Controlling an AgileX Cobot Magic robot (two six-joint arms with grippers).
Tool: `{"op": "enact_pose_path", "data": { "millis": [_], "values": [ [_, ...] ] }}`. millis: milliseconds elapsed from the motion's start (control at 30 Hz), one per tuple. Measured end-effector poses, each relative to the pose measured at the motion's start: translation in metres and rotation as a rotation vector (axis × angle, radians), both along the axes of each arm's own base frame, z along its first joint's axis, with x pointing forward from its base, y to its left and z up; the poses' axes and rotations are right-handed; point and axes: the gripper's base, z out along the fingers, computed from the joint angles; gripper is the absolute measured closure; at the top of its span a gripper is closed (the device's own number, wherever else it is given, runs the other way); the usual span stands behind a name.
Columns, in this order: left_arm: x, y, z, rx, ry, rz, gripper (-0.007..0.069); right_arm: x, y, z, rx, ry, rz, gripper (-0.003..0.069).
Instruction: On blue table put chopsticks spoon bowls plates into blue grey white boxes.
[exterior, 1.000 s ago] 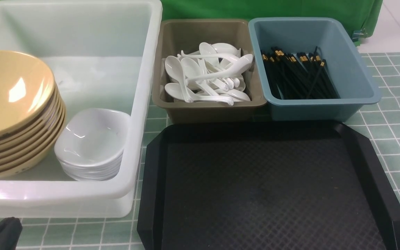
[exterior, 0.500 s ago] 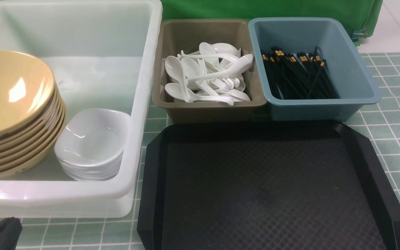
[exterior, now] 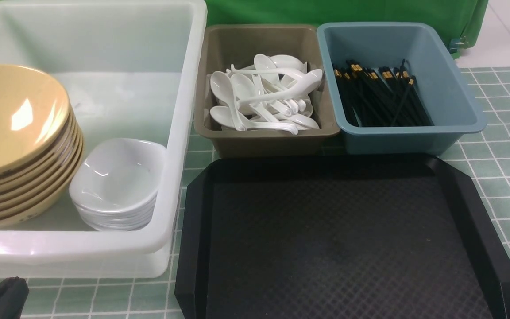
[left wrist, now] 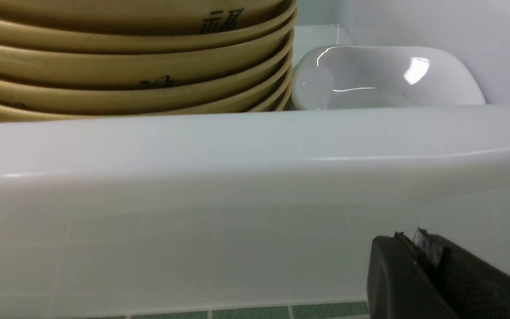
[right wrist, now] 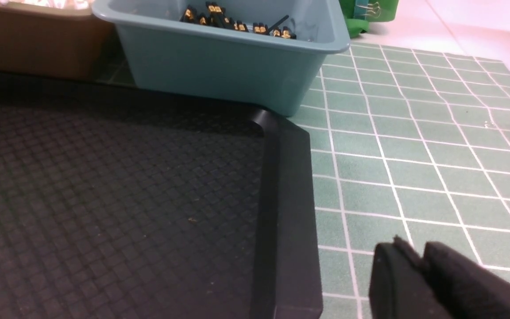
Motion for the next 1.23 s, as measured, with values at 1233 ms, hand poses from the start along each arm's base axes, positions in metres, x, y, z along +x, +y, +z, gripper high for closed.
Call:
{"op": "enact_pose_path", "data": {
  "millis": [1233],
  "values": [
    [0.0000, 0.0000, 0.0000, 0.001, 0.000, 0.000, 0.0619, 0.0000, 0.0000, 0.0000, 0.000, 0.000, 0.000, 0.0496]
  ]
}}
